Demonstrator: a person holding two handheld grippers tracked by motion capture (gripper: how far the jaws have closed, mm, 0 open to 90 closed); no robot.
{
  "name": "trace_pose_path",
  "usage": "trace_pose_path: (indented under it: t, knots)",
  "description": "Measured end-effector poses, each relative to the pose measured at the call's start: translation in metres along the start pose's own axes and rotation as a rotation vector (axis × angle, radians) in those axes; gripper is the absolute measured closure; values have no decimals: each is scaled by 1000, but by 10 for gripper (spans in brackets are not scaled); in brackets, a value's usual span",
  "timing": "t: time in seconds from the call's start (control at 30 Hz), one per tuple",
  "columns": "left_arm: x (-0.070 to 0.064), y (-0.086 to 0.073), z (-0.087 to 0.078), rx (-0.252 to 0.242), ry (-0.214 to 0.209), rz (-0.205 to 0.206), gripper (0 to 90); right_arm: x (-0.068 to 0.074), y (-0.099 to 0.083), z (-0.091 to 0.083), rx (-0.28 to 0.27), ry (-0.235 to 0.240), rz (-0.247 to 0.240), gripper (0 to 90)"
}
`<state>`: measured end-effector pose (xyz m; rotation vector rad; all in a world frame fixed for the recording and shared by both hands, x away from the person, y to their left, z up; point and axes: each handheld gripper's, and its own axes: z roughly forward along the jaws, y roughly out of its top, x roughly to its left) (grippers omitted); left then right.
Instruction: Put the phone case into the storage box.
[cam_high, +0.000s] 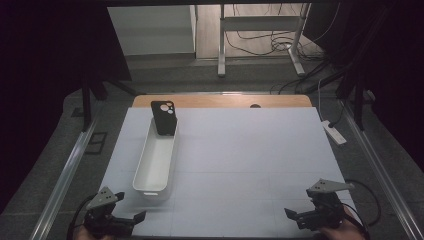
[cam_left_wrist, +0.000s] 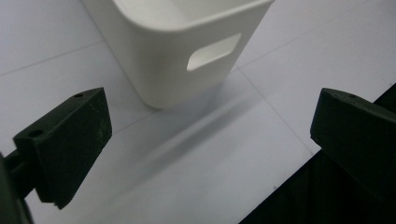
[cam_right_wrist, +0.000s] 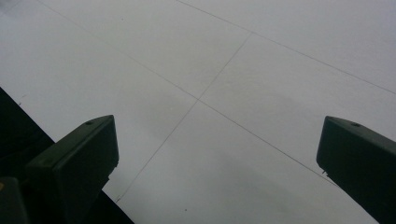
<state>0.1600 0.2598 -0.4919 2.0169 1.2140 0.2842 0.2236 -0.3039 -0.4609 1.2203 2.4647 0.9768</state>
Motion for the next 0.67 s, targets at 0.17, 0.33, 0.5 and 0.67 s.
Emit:
trace_pose_path:
  t: [0.17, 0.33, 0.5, 0.67]
  knots:
    - [0, -3, -1, 4, 11, -2, 0, 0, 0, 0, 1, 0, 0, 0]
    - [0, -5, -2, 1, 15, -10, 0, 0, 0, 0, 3, 1, -2, 0]
    - [1, -5, -2, 4, 11, -20, 0, 0, 0, 0, 3, 2, -2, 0]
    - [3, -5, -1, 4, 9, -36, 7, 0, 0, 1, 9, 3, -4, 0]
